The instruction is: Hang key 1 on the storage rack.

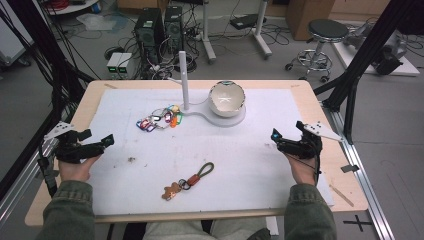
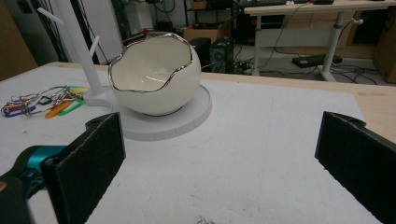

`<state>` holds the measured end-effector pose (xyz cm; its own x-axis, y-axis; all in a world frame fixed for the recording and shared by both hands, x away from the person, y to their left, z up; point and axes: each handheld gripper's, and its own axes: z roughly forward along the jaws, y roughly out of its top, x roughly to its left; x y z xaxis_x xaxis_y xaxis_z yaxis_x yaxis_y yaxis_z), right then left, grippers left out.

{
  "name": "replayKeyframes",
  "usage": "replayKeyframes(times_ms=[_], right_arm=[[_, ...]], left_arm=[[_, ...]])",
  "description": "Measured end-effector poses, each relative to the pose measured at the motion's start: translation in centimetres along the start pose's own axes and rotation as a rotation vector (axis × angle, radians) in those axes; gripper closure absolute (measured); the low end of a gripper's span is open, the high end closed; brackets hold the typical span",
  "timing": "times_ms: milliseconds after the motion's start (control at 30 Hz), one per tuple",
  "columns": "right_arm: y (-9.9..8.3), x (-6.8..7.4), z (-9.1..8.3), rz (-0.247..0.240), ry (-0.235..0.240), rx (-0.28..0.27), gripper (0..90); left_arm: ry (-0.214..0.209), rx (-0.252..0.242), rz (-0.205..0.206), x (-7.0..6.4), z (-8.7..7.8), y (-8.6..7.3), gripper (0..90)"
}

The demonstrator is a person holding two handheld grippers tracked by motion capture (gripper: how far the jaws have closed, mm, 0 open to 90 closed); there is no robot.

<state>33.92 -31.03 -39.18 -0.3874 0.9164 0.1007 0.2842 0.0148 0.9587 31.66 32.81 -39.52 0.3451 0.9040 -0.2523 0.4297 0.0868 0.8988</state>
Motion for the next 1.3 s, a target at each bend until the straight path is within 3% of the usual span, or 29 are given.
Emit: replayKeyframes(times_ms=[400,867,1300], right_arm=[[0.0,0.0,0.0,-0.003,0.005,0.002,0.8],[-0.1,0.2,0.2,-0.017,0.001,0.023,0.7],[-0.2,0.0,0.3,-0.023,-0.014,0.034,0.7]], left_arm=[[-0.063,0.031,0.053,-2.1,0.6,0.7,1.7],[-0.150,0.058,0.076,-5.2,1.5,1.2,1.8],[-0.199,0.097,0.126,-7.5,2.1,1.5,1.7]])
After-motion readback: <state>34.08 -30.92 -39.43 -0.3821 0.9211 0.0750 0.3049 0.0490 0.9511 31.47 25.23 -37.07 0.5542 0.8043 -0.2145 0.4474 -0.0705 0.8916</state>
